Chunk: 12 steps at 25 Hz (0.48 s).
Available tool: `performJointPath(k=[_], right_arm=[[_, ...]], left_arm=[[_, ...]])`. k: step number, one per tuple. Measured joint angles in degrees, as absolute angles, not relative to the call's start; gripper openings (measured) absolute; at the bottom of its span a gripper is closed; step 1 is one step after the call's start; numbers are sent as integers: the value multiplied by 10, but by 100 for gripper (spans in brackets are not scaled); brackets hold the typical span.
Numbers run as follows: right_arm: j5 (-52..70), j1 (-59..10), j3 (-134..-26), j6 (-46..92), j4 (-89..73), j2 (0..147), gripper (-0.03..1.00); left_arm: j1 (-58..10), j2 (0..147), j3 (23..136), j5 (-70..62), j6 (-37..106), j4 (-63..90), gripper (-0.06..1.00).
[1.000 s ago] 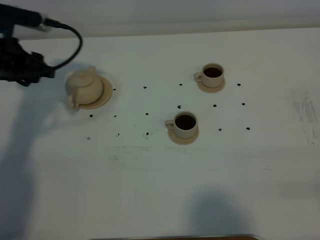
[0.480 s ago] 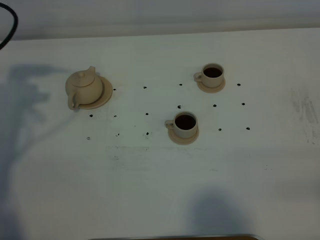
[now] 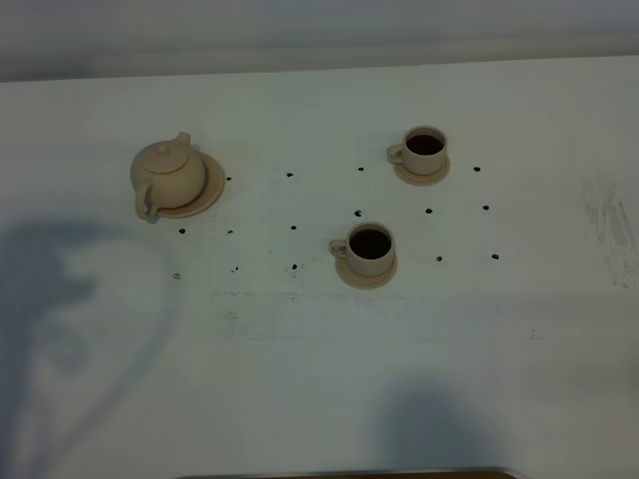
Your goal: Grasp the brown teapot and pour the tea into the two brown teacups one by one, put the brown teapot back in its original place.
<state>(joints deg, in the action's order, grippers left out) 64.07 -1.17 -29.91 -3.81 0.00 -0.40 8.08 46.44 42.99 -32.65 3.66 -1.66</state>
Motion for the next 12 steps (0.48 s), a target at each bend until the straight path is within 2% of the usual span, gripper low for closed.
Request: performJointPath(k=[12], right_arm=[[641, -12, -299, -38, 0, -4, 35]], left_arm=[[81, 202, 400, -612, 81, 29, 46]])
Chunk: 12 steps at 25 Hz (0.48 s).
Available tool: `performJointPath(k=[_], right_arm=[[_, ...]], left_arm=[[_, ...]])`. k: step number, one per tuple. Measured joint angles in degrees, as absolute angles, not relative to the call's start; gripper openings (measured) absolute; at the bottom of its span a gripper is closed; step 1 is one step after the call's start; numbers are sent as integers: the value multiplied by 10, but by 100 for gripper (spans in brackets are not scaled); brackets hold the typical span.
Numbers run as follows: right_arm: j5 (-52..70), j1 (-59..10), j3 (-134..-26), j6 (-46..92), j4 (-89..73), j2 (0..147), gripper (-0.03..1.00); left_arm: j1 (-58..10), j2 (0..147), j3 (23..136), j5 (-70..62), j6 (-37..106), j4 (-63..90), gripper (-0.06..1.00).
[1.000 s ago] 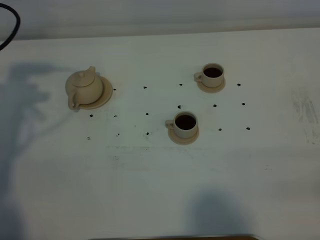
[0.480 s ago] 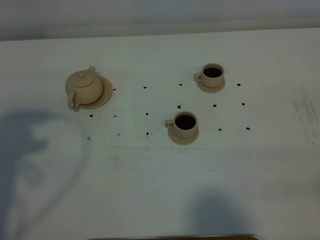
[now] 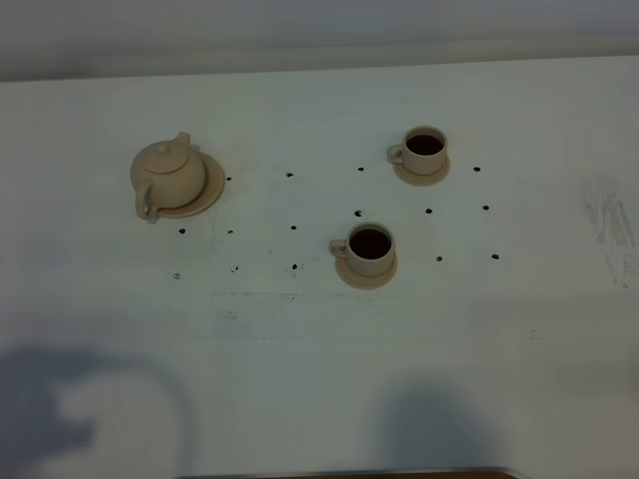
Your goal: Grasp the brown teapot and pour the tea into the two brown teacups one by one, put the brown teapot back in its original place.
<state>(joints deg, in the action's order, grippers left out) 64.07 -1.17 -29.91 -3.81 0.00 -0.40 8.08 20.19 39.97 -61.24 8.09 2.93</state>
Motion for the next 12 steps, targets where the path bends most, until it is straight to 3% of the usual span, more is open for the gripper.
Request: performJointPath(k=[12], right_arm=[[641, -12, -299, -38, 0, -4, 35]], left_arm=[[62, 60, 291, -590, 70, 80, 46]])
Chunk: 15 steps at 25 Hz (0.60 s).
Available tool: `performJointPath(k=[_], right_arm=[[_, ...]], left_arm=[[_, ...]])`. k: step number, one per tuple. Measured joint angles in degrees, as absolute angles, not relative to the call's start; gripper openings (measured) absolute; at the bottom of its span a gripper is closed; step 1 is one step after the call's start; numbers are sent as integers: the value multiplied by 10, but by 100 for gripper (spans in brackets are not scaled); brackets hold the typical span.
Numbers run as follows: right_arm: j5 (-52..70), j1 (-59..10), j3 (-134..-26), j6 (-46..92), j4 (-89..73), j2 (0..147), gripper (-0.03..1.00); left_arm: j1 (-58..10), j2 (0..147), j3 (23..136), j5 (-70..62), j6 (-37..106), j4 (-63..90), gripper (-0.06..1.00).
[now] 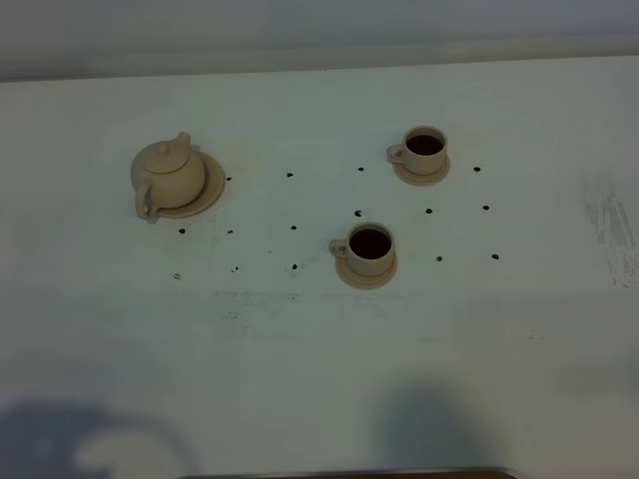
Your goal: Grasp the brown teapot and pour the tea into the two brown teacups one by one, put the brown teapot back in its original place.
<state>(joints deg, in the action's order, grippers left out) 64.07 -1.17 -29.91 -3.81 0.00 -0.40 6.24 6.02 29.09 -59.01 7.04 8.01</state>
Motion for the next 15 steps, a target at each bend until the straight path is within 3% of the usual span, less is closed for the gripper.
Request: performJointPath(k=[6, 15], right_arm=[[641, -12, -299, -38, 0, -4, 35], [641, -12, -299, -38, 0, -4, 35]], left_arm=[[23, 36, 267, -600, 64, 82, 45], [23, -3, 264, -608, 19, 53, 40]])
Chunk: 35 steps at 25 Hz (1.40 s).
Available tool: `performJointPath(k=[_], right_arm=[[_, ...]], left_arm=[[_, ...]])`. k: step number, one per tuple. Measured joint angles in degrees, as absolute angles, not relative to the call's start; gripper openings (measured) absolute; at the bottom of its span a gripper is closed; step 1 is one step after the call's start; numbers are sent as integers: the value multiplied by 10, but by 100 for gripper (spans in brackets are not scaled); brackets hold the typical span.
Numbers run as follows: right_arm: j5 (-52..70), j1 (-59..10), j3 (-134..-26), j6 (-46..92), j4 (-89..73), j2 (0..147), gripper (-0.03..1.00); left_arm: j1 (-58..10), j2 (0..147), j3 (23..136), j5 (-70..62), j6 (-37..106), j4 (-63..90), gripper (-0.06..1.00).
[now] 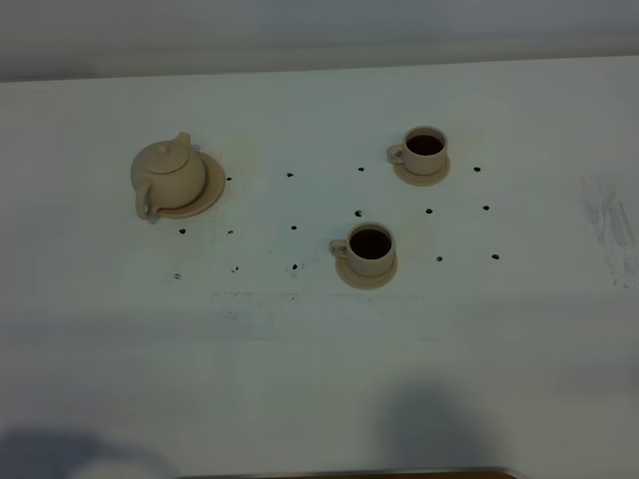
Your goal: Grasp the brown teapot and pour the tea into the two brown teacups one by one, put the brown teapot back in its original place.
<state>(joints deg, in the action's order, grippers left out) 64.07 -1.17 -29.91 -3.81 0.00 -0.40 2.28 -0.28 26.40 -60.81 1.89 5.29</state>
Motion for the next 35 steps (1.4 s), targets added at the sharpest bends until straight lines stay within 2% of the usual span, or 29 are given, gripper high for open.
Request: performJointPath(k=[35], right_arm=[[640, -3, -299, -38, -12, -4, 35]], left_arm=[[23, -3, 264, -608, 21, 56, 39]])
